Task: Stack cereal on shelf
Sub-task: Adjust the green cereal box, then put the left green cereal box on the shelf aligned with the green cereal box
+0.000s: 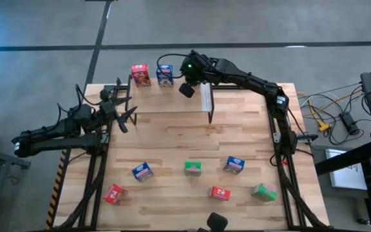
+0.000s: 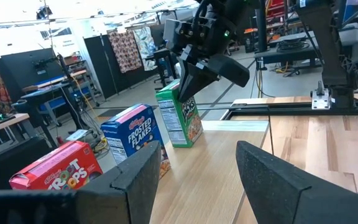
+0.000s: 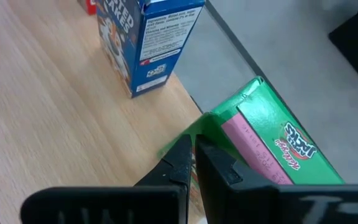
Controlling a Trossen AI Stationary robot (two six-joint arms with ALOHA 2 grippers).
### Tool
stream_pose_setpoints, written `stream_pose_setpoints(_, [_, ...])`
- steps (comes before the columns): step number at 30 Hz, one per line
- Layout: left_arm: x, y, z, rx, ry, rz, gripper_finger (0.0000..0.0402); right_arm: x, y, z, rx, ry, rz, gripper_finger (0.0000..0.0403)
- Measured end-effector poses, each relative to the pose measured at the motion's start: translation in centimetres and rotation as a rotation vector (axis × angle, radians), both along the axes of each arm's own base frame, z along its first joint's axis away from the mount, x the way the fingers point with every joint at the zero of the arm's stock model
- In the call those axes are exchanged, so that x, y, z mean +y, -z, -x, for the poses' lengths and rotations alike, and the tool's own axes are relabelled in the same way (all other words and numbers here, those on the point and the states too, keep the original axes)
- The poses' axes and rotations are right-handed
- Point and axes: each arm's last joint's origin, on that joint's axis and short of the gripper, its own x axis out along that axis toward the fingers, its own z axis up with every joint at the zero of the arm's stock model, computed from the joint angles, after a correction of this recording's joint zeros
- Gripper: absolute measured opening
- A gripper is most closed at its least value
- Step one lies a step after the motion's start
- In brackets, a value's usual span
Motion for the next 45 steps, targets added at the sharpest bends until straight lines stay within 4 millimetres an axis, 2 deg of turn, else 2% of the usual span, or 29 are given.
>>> stream_pose_setpoints(25, [0.0, 0.0, 0.0, -0.002, 0.000, 0.003, 0.0194, 0.3, -0.1, -0.2, -0.024, -0.002, 0.004, 0.0013])
stream_pose_setpoints(32, [-0.2, -0.2, -0.1, -0.039, 0.067, 0.028, 0.0194, 4.4, -1.8, -0.4, -0.025, -0.119, 0.021, 0.0013])
stream_pose_setpoints(38, [-0.5, -0.5, -0.3, -0.106, 0.191, 0.101, 0.0194, 9.1, -1.2, -1.4, 0.018, -0.255, 0.029, 0.0009])
stream_pose_setpoints(45, [-0.9, -0.4, -1.0, -0.144, 0.341, 0.219, 0.0194, 13.4, 0.2, 0.0, 0.025, -0.343, 0.025, 0.0009])
